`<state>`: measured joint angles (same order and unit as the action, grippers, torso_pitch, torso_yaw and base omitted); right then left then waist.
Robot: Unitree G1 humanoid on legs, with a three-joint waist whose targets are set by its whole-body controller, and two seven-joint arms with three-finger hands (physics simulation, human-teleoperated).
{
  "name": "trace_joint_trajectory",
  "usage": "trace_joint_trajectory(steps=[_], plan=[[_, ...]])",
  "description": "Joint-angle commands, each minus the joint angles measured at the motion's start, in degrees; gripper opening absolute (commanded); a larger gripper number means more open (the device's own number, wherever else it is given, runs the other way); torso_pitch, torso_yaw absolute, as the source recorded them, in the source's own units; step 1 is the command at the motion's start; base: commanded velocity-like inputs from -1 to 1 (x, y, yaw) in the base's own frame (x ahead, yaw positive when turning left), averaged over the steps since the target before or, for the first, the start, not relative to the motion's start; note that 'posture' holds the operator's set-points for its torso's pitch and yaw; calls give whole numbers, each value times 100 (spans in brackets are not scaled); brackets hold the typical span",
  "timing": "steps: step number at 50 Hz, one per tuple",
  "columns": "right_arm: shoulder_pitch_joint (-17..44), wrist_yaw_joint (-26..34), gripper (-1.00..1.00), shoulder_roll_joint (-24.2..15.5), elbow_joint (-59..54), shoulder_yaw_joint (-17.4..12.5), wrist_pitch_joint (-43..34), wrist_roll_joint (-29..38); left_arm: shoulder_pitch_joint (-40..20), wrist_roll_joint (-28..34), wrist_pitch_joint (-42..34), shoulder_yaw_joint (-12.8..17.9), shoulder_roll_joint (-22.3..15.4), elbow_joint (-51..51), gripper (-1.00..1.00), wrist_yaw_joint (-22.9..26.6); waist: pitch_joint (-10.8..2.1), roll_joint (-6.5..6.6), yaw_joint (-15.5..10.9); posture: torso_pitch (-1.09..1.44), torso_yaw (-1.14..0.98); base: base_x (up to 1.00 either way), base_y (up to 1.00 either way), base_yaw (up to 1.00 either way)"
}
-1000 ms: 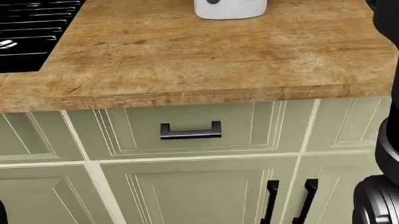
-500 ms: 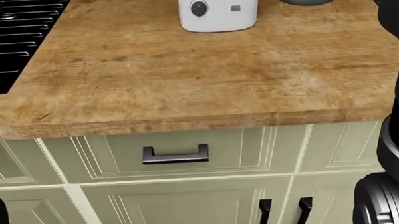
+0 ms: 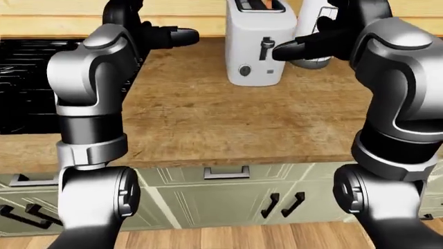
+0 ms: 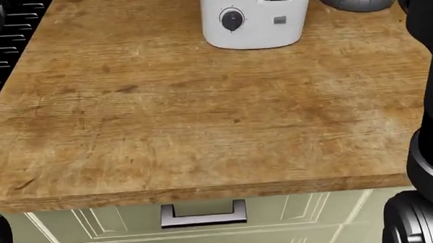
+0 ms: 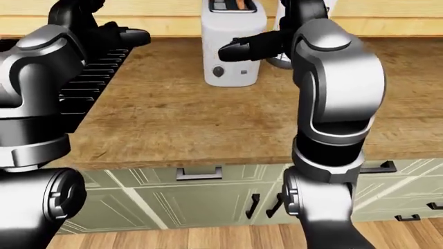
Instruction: Push down the lever of the toaster to turn it on.
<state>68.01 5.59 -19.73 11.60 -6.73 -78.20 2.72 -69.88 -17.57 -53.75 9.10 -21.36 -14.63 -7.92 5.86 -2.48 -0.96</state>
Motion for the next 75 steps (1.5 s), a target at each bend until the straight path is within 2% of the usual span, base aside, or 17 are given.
trace_joint_trajectory(steps=[1,5,6,7,8,10,12,16,24,40,50,54,60,66,71,75], plan=[[232,-13,100,-30,188,-8,260,40,-224,22,227,118,-122,304,100,-24,-257,-18,-64,0,0,0,0,0],[249,-21,100,-15,169,-4,318,69,-190,22,246,123,-137,318,100,-13,-143,15,-32,0,0,0,0,0],[254,-21,100,-19,175,4,318,81,-176,16,248,133,-137,325,100,-13,-148,90,-2,0,0,0,0,0],[268,-15,100,-37,174,28,324,102,-162,17,263,135,-149,327,100,-7,-198,229,27,0,0,0,0,0],[281,-8,100,-40,176,36,320,116,-157,12,255,143,-148,343,100,-17,-284,423,52,0,0,0,0,0],[327,21,100,-59,184,75,303,157,-153,-2,248,151,-150,361,100,-27,-274,309,69,0,0,0,0,0],[381,38,100,-49,195,79,272,191,-178,-25,195,158,-157,400,100,-50,-367,261,52,0,0,0,0,0],[383,80,100,-42,176,78,306,240,-186,-43,199,165,-167,413,100,-75,-397,196,49,0,0,0,0,0],[425,153,100,-40,159,77,288,329,-185,-101,258,143,-173,374,100,-102,-436,210,59,0,0,0,0,0],[551,244,100,-18,74,80,301,407,-330,-160,234,163,-197,301,100,-145,-390,240,88,0,0,0,0,0],[371,251,100,127,-1,41,561,339,-338,-178,305,148,-177,226,100,-153,-395,256,113,-1,0,0,0,0],[327,225,100,158,-146,40,730,312,-313,-173,325,122,-182,256,100,-124,-486,265,125,-5,0,0,0,0],[232,137,100,244,-420,52,1045,262,-248,-167,354,132,-150,279,100,-118,-531,264,123,-5,0,0,0,0],[221,55,100,280,-621,35,1204,209,-244,-170,367,124,-161,278,100,-90,-696,265,117,-10,0,0,0,0],[213,9,100,279,-719,3,1310,153,-250,-156,416,118,-120,240,100,-91,-762,252,100,-11,0,0,0,0],[108,-67,100,320,-760,-12,1460,73,-303,-173,351,106,-122,285,100,-87,-875,243,88,-15,0,0,0,0]])
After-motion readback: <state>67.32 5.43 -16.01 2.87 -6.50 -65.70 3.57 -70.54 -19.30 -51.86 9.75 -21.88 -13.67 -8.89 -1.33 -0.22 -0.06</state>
